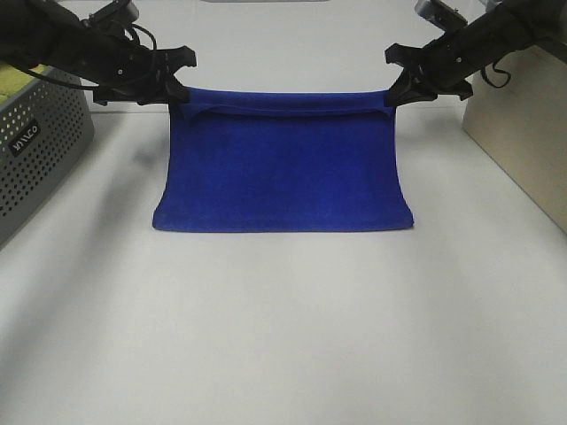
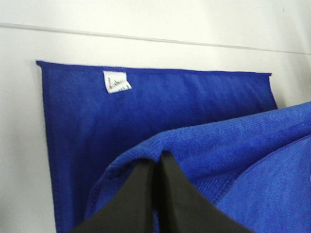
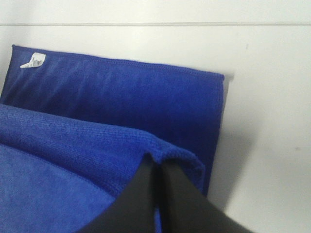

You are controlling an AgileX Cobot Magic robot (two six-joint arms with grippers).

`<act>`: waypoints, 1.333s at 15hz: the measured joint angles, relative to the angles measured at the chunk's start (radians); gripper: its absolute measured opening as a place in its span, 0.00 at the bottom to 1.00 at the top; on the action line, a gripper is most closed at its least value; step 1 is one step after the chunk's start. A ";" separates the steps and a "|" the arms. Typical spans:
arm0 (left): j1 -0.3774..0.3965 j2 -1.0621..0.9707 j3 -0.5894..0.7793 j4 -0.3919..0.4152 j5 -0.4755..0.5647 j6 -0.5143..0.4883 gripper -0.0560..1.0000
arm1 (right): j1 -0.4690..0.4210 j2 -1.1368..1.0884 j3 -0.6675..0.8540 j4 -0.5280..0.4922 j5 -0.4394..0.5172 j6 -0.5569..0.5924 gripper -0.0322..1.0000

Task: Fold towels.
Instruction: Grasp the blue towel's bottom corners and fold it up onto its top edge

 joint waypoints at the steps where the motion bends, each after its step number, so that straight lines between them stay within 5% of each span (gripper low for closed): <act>1: -0.003 0.012 0.000 -0.016 -0.037 0.046 0.05 | 0.006 0.012 0.000 0.000 -0.044 -0.007 0.05; 7: -0.057 0.106 -0.018 -0.128 -0.192 0.248 0.05 | 0.008 0.079 -0.001 0.005 -0.162 -0.031 0.05; 9: -0.068 0.111 -0.018 -0.134 -0.218 0.263 0.10 | 0.013 0.087 -0.001 0.005 -0.166 -0.032 0.21; 12: -0.068 0.111 -0.021 -0.142 -0.275 0.249 0.35 | 0.013 0.089 -0.001 0.013 -0.176 -0.032 0.49; 14: -0.068 0.111 -0.021 -0.144 -0.307 0.210 0.59 | 0.013 0.089 -0.001 0.012 -0.169 -0.032 0.55; 17: -0.067 0.110 -0.021 -0.148 -0.290 0.182 0.78 | 0.012 0.046 -0.001 -0.050 -0.041 -0.028 0.58; 20: -0.048 0.071 -0.021 -0.126 -0.106 0.090 0.80 | 0.012 -0.023 -0.003 -0.135 0.206 0.077 0.65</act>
